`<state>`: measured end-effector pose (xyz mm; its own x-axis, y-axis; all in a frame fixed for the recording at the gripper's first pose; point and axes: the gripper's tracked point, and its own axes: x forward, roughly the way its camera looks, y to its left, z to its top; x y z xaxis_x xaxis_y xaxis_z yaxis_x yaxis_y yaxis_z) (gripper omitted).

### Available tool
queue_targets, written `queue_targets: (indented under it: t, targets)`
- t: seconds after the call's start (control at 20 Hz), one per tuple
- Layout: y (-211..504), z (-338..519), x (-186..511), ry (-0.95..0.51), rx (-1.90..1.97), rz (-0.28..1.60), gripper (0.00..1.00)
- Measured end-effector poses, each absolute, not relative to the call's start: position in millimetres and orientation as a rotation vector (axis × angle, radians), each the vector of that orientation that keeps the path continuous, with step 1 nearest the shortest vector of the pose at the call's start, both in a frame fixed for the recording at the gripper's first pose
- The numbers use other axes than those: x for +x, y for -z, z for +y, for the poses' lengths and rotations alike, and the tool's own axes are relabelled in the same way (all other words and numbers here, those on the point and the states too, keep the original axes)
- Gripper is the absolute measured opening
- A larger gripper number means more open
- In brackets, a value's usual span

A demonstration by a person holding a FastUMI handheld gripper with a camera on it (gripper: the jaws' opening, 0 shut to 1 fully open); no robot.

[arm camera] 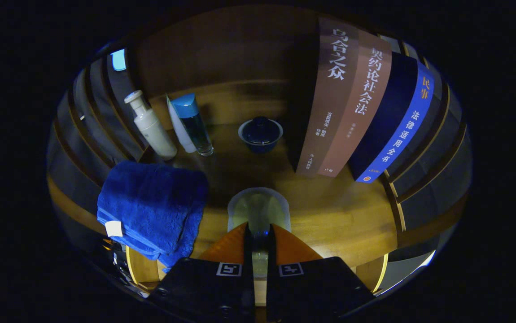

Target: Pull open the drawer, take out the items inside it, and place them on the countertop above the cabinet.

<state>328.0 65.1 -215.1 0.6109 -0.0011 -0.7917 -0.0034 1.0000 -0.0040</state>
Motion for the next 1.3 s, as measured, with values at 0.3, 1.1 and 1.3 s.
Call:
queue_targets:
  t: [0.3,1.1,1.3]
  targets:
    - [216.5,69.3,325.1,0.016,-0.011,0.878,0.63]
    - [136.1,98.9,200.5,-0.004,-0.062,0.210,1.00]
    - [144.8,107.4,140.7,-0.016,-0.015,0.140,0.99]
